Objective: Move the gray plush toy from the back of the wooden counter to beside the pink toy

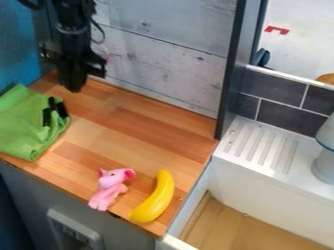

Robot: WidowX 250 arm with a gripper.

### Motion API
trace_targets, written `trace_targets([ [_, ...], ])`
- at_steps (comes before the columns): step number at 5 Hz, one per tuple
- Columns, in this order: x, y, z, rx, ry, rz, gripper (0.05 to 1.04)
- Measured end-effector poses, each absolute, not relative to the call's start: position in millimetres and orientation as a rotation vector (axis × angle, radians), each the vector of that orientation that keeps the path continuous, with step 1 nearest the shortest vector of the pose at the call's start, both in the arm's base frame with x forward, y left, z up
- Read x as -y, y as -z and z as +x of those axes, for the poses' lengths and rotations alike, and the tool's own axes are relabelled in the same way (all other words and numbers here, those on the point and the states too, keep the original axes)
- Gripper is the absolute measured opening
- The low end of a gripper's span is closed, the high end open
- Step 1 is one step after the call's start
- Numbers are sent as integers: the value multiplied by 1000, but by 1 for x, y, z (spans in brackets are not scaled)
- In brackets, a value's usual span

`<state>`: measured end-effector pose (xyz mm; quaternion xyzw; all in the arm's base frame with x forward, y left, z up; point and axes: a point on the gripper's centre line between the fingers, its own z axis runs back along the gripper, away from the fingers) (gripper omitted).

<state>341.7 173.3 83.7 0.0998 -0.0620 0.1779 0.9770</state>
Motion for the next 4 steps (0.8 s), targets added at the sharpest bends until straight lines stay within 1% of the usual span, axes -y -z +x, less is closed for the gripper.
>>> trace_targets([
  [1, -158, -88, 311, -73, -345, 143, 99],
  [2, -146, -88, 288, -232, -299, 94, 99],
  [3, -136, -82, 274, -330, -285, 53, 99],
  [4, -126, -63, 258, -435, -274, 34, 99],
])
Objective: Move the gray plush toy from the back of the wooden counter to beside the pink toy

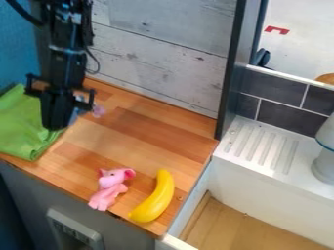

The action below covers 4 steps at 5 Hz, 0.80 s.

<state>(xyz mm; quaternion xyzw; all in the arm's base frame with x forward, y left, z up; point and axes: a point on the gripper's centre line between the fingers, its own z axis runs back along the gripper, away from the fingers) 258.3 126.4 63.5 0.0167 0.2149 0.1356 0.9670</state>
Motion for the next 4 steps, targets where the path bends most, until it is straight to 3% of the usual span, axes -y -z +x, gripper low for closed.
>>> trace_targets([
  [2, -114, -29, 234, -493, -231, 15, 99],
  [4, -92, -10, 239, -483, -187, -47, 99],
])
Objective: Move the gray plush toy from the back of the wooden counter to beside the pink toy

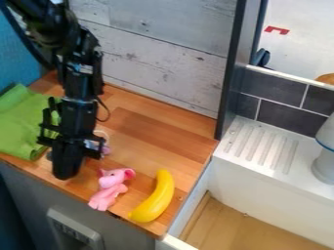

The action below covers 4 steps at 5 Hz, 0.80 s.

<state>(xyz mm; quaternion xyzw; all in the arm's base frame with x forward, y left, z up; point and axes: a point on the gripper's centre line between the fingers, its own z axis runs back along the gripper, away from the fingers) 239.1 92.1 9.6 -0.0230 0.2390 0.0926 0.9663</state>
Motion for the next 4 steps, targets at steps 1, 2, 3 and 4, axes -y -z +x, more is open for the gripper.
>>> trace_targets([
  [1, -87, -6, 238, -499, -182, -54, 130],
  [2, -88, -30, 241, -417, -209, -29, 335],
  [3, -90, -76, 247, -267, -238, -2, 635],
  [4, -98, -100, 244, -196, -279, -2, 953],
])
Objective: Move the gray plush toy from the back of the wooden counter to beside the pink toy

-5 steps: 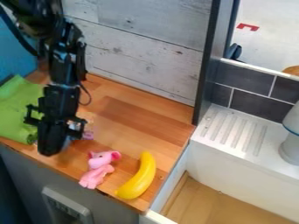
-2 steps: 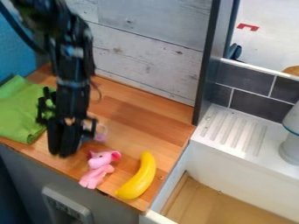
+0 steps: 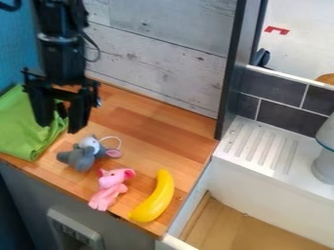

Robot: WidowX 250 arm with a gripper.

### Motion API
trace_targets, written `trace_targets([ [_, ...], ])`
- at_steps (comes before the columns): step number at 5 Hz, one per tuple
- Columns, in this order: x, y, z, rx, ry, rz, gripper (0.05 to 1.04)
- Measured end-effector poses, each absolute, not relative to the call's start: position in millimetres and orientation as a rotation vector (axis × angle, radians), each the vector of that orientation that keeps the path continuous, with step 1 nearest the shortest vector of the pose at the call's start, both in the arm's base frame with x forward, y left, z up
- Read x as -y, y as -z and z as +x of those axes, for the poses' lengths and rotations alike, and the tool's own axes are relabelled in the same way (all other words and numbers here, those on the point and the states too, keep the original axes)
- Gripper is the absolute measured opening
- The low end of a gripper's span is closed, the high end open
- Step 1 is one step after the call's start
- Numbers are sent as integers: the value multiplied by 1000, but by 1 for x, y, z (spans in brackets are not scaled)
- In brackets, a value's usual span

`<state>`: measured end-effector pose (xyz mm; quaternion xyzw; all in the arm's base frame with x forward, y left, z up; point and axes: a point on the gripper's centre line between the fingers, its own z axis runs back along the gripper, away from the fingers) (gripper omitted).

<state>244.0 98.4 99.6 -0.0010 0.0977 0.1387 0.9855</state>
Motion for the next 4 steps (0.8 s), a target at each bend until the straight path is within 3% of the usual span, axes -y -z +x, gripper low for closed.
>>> trace_targets([
  [1, -119, -118, 251, -154, -321, 10, 1007],
  [2, -162, -121, 266, -97, -347, 76, 1003],
  [3, -200, -113, 268, -62, -377, 107, 1003],
  [4, -231, -96, 258, -99, -422, 122, 1003],
])
